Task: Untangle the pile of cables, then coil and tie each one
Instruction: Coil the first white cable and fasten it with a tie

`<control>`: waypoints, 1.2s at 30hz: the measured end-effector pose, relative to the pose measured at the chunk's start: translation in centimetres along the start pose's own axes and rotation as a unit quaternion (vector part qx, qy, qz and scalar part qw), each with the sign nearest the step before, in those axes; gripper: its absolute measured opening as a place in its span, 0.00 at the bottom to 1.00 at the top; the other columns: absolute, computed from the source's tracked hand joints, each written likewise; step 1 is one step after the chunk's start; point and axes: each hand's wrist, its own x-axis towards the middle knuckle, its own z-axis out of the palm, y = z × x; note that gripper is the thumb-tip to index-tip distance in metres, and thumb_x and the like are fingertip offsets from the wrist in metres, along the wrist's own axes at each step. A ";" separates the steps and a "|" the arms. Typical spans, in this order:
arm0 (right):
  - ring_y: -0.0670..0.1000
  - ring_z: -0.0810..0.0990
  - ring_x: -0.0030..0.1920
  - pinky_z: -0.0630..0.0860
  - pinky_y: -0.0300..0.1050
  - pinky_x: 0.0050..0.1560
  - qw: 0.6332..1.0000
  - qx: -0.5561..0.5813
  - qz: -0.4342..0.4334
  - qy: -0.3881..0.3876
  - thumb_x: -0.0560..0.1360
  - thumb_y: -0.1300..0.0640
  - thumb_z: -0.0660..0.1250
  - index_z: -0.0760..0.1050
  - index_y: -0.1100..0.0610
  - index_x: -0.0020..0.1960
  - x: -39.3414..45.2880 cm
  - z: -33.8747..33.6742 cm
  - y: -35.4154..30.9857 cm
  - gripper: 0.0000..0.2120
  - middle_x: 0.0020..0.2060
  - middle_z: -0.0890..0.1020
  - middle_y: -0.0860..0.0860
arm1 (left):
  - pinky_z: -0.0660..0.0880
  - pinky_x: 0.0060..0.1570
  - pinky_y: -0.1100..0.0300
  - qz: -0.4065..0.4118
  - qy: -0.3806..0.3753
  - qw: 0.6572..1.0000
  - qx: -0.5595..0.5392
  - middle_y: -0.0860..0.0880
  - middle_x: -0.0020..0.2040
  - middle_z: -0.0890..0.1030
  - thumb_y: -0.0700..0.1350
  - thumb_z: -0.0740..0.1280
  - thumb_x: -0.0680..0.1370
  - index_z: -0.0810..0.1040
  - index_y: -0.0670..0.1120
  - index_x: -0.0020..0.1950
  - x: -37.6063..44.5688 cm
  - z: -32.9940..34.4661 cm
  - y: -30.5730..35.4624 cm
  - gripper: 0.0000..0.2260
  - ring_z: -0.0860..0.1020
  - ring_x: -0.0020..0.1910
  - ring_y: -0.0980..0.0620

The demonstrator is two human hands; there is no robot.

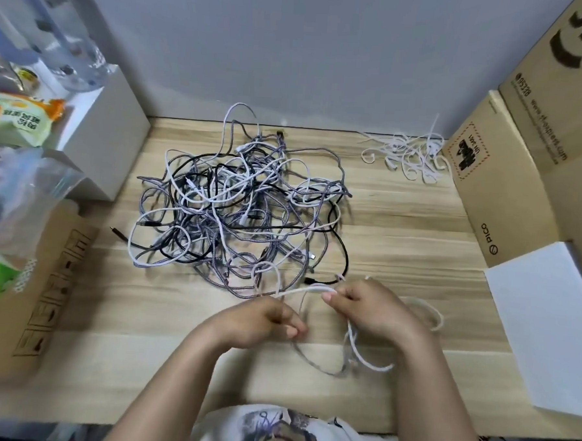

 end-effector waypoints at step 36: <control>0.46 0.70 0.23 0.63 0.34 0.22 0.746 0.662 -0.067 -0.038 0.67 0.61 0.61 0.74 0.57 0.52 -2.0 -2.8 -3.1 0.14 0.32 0.77 0.54 | 0.67 0.34 0.57 0.149 0.283 0.897 -0.306 0.54 0.24 0.68 0.40 0.56 0.81 0.74 0.44 0.39 -0.1 -1.3 3.4 0.13 0.63 0.23 0.56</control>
